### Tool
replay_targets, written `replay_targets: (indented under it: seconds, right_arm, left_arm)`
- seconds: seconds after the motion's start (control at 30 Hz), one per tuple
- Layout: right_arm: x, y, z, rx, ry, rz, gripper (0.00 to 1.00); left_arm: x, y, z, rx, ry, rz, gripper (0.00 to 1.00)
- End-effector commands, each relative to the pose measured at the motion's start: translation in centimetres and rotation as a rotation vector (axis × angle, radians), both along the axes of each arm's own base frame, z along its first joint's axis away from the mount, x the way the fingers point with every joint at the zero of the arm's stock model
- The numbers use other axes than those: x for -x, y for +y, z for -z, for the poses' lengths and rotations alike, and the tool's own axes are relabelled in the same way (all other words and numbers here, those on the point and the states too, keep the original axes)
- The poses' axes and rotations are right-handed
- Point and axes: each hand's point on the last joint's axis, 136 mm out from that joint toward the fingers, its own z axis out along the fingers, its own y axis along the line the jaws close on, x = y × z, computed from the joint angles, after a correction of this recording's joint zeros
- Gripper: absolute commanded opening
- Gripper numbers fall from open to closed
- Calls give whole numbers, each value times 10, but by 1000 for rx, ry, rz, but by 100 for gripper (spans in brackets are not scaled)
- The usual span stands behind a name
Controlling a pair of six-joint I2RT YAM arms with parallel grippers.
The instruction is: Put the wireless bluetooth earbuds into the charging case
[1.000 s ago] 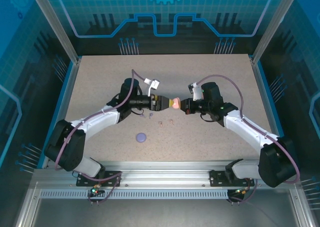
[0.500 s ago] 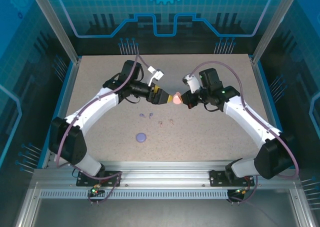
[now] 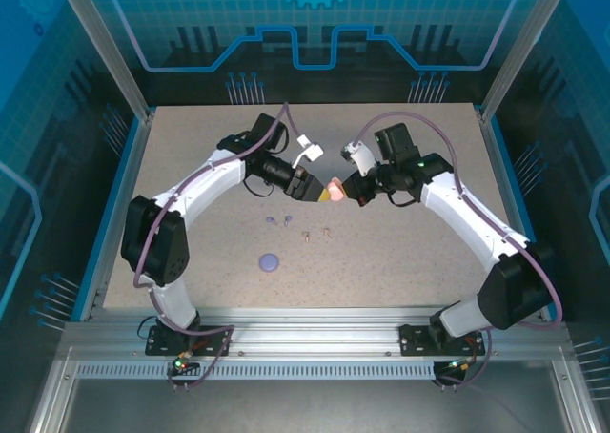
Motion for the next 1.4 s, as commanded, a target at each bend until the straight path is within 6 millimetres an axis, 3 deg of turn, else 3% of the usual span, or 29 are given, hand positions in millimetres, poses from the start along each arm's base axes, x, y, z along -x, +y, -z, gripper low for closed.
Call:
replay_targets:
  seconds: [0.0, 0.7, 1.1, 1.37]
  right_arm:
    - [-1, 8, -6, -12, 6, -37, 0]
    - [-9, 23, -4, 8, 9, -78, 0]
    - [-6, 22, -1, 20, 15, -86, 0]
    - [-6, 21, -2, 22, 8, -90, 0]
  left_arm:
    - [0, -4, -14, 65, 0, 46, 63]
    - [-6, -11, -11, 96, 33, 96, 42]
    - [-14, -7, -9, 100, 41, 79, 46]
    - [-17, -7, -7, 102, 50, 80, 41]
